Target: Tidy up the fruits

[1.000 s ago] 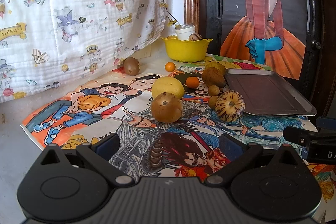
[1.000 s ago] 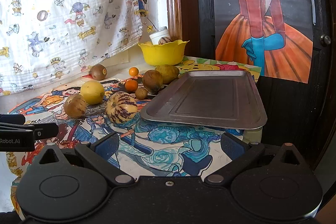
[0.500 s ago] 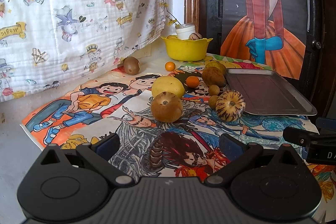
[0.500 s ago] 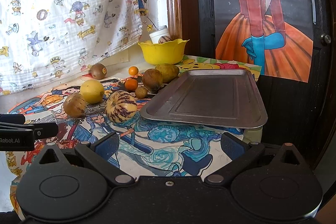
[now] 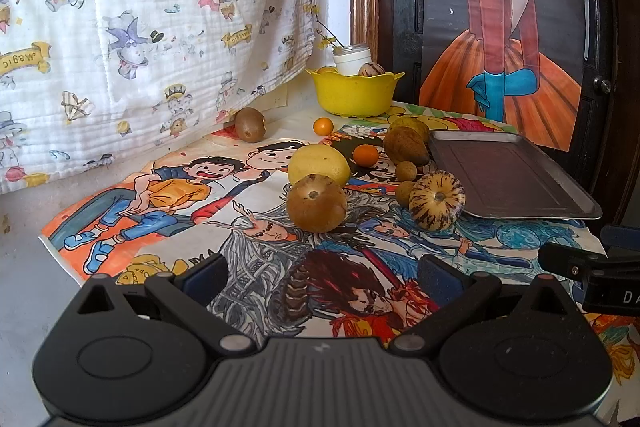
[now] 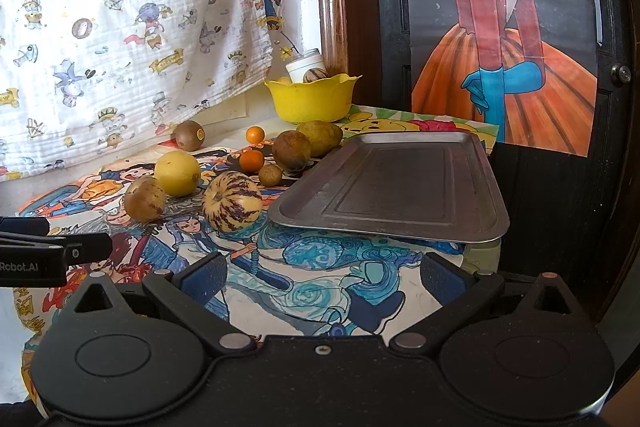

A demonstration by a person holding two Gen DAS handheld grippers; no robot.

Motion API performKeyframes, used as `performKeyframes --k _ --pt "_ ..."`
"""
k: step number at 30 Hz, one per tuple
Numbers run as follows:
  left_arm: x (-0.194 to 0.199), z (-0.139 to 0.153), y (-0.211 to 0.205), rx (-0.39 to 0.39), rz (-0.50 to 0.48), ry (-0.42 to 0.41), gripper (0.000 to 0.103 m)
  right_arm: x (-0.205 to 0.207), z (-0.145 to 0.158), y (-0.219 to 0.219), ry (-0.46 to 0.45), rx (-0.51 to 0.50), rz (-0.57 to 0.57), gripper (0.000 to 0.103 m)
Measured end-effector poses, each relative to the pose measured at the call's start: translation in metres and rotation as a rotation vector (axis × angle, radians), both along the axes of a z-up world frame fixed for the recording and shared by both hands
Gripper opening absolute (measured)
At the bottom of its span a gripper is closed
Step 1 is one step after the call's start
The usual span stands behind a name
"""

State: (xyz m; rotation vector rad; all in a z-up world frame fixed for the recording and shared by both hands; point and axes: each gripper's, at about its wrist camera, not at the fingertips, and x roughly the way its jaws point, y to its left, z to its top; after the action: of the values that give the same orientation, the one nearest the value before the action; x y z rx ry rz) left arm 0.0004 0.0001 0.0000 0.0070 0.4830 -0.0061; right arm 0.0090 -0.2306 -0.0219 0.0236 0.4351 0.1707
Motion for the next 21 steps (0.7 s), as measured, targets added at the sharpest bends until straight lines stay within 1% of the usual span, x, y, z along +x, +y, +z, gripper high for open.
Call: performKeyframes --k 1,3,8,15,17,21 --pt "0.003 -0.013 0.002 0.001 -0.001 0.000 0.102 -0.001 0.000 0.000 -0.001 0.000 0.001 0.102" --pt "0.003 -0.015 0.003 0.000 0.000 -0.001 0.103 -0.001 0.000 -0.001 -0.001 0.001 0.001 0.102" --pt "0.003 -0.013 0.002 0.000 0.000 0.001 0.103 0.000 -0.001 -0.001 0.000 0.002 0.003 0.102" --pt "0.003 -0.018 0.002 -0.004 0.002 0.005 0.102 -0.001 -0.001 -0.001 0.001 0.004 0.003 0.102" --pt "0.000 -0.009 0.001 -0.006 0.004 0.007 0.103 -0.001 0.000 -0.001 0.002 0.004 0.003 0.102" --pt "0.001 -0.007 0.006 -0.019 0.023 0.015 0.103 -0.001 0.000 -0.001 -0.003 -0.001 0.001 0.102"
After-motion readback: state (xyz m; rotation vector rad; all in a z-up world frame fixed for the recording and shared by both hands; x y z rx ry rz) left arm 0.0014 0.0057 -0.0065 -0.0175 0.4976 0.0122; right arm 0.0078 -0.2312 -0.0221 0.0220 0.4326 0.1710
